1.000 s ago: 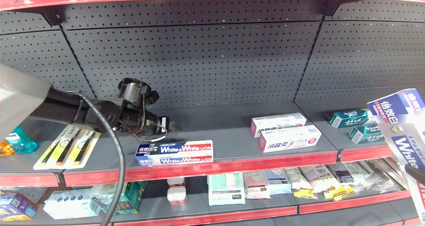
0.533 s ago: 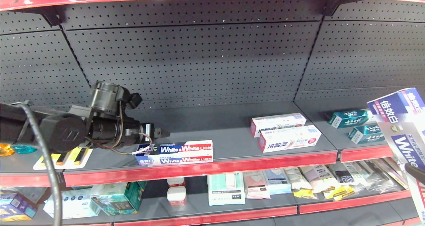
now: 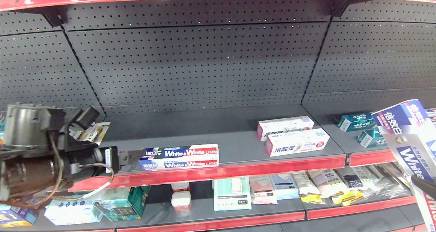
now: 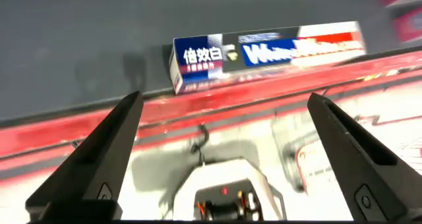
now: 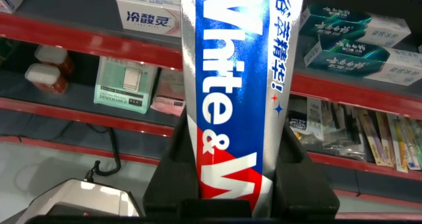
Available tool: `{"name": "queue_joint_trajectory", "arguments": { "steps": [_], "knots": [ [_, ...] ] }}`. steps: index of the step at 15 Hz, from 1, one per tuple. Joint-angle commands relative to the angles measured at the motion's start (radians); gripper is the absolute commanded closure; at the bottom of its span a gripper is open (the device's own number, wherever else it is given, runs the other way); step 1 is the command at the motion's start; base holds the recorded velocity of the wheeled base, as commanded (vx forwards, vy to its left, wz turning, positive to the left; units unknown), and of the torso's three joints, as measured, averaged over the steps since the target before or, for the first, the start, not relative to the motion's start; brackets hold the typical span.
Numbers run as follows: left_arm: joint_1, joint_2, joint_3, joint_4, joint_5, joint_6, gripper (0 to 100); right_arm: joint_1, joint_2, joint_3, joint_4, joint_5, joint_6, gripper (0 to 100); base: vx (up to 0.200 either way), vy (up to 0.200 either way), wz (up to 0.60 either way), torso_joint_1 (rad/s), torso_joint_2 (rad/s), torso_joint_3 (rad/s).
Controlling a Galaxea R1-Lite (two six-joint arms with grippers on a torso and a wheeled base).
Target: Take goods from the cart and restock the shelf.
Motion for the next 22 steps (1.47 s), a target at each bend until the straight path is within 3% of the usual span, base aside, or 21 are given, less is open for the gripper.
{"name": "queue_joint_trajectory", "arguments": {
  "steps": [1,3,5,6,7,8,13,22],
  "knots": [
    [-0.024,-0.395,0.124,0.046,-0.001,0.018,0,0.006,0.002,0.003,-0.001,0.002,-0.01,100,0.0,0.0,0.0,0.0,0.0,0.0],
    [-0.037,-0.567,0.12,0.166,-0.002,0.024,0,0.007,0.004,0.001,-0.001,0.008,-0.028,100,0.0,0.0,0.0,0.0,0.0,0.0],
    [-0.037,-0.699,0.123,0.272,-0.001,0.052,0,0.01,0.007,-0.003,-0.001,0.013,-0.045,100,0.0,0.0,0.0,0.0,0.0,0.0],
    [-0.037,-0.811,0.127,0.361,-0.002,0.099,0,0.01,0.01,-0.002,-0.001,0.014,-0.066,100,0.0,0.0,0.0,0.0,0.0,0.0],
    [-0.037,-0.822,0.127,0.37,-0.002,0.105,0,0.01,0.01,-0.002,-0.001,0.016,-0.068,100,0.0,0.0,0.0,0.0,0.0,0.0],
    [-0.037,-0.914,0.129,0.457,0.001,0.159,0,0.01,0.031,-0.011,-0.004,0.036,-0.082,100,0.0,0.0,0.0,0.0,0.0,0.0],
    [-0.035,-0.987,0.152,0.474,0.021,0.222,0,0.01,0.066,-0.032,-0.013,0.04,-0.117,100,0.0,0.0,0.0,0.0,0.0,0.0],
    [-0.035,-1.015,0.176,0.474,0.028,0.245,0,0.01,0.068,-0.034,-0.013,0.04,-0.117,100,0.0,0.0,0.0,0.0,0.0,0.0]
  ]
}}
